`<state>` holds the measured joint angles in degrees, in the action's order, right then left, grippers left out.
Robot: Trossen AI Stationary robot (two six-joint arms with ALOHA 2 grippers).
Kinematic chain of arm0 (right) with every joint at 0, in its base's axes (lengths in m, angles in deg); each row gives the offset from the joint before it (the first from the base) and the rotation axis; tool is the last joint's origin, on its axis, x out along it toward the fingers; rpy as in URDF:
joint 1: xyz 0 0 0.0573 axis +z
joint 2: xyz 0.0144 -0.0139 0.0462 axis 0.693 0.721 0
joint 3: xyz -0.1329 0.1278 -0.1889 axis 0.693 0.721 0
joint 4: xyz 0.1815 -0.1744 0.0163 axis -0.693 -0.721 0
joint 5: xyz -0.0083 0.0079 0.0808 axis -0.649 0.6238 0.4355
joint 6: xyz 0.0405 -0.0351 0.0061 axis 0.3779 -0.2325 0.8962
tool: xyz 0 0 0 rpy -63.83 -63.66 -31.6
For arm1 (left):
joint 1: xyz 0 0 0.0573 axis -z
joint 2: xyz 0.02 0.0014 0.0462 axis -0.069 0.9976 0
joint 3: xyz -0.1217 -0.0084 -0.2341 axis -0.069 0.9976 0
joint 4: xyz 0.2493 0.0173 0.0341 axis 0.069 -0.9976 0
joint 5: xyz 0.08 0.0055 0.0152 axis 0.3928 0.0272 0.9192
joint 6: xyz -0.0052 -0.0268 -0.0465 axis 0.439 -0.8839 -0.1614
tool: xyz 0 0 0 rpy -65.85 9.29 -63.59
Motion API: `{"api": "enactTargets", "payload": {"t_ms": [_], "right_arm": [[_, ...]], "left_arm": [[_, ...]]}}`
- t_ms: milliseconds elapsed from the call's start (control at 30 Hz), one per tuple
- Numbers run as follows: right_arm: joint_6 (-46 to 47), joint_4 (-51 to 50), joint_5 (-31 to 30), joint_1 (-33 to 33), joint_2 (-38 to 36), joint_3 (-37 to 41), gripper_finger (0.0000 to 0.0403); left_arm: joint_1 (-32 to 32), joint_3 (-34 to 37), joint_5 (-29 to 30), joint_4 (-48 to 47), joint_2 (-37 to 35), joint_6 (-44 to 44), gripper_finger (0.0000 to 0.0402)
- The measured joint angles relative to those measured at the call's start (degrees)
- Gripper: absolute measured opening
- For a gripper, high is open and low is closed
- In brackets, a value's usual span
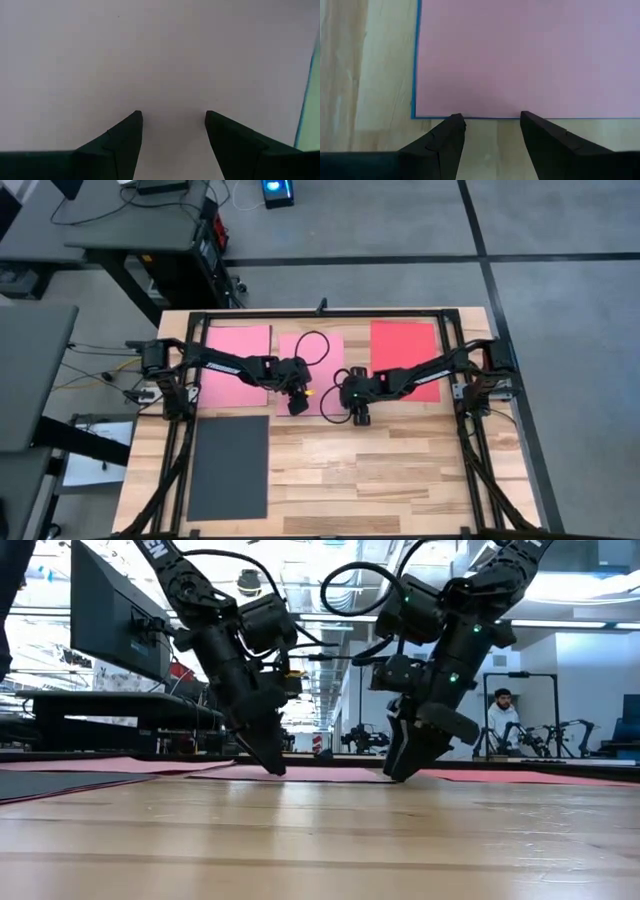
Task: Organize paper
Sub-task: Move the pink paper to the bottom right of the table
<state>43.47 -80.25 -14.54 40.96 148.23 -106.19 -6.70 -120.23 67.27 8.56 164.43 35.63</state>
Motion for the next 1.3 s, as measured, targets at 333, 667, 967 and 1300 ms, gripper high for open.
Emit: {"api": "enactTargets", "payload": {"t_ms": [333, 667, 967, 1300], "right_arm": [[0.5, 7.4, -0.6, -1.2, 0.1, 0.1, 0.0187], [1.4, 10.3, -0.4, 0.3, 0.1, 0.0, 0.0187], [4.8, 15.6, -0.3, 0.3, 0.0, 0.0, 0.0187], [17.3, 19.6, -0.9, -1.5, -0.1, -0.1, 0.0187]], "left_arm": [[0.0, 0.0, -0.4, 0.2, 0.1, 0.0, 0.02], [0.0, 0.0, -0.5, 0.2, 0.2, -0.1, 0.02], [0.0, 0.1, -0.6, 0.3, 0.2, -0.2, 0.02], [0.0, 0.1, -0.7, 0.4, 0.2, 0.2, 0.02]]}}
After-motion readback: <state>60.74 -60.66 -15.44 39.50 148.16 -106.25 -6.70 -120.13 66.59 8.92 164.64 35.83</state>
